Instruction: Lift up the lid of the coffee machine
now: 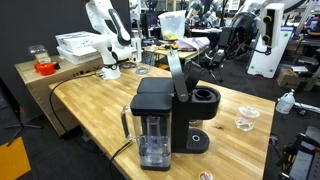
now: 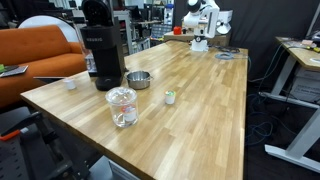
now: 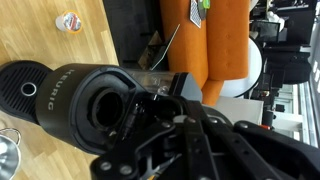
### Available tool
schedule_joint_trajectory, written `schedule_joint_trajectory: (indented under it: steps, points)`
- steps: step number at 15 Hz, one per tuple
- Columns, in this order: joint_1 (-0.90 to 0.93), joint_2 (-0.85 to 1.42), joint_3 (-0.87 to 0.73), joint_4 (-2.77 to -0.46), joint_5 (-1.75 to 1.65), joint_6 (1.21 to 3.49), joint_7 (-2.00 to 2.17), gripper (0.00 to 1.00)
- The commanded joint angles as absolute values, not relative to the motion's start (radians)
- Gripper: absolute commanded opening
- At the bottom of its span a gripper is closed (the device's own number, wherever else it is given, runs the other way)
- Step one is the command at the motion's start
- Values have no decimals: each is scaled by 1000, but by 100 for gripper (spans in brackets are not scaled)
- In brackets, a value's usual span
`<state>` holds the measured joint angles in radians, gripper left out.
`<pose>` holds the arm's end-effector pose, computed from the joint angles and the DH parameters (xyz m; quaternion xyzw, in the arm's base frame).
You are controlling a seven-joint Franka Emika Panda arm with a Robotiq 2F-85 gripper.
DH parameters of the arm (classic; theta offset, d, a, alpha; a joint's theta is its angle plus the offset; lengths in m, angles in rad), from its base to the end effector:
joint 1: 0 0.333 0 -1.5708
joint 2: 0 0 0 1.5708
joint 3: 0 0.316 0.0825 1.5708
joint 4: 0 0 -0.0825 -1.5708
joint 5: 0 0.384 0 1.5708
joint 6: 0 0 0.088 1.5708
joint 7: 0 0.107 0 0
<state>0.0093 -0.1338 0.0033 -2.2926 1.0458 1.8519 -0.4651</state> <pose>0.4772 0.0739 0.4167 -0.8817 0.0017 0.0274 0.4710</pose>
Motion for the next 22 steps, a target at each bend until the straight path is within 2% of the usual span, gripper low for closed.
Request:
schedule_joint_trajectory:
  steps: [1,6,12,17,18,19,20,22]
  points:
    - [18,-155,13,-2295,1026,1853,-448,0]
    - [2,-262,-3,-2391,995,1855,-438,0]
    - [-50,-412,-61,-2533,683,1764,-397,3]
    - [-94,-520,-131,-2612,382,1683,-412,0]
    - [-102,-539,-148,-2626,340,1674,-419,9]
    - [-109,-554,-165,-2637,303,1666,-425,13]
    - [-115,-570,-181,-2649,275,1660,-429,26]
    - [-126,-595,-219,-2674,247,1651,-439,45]
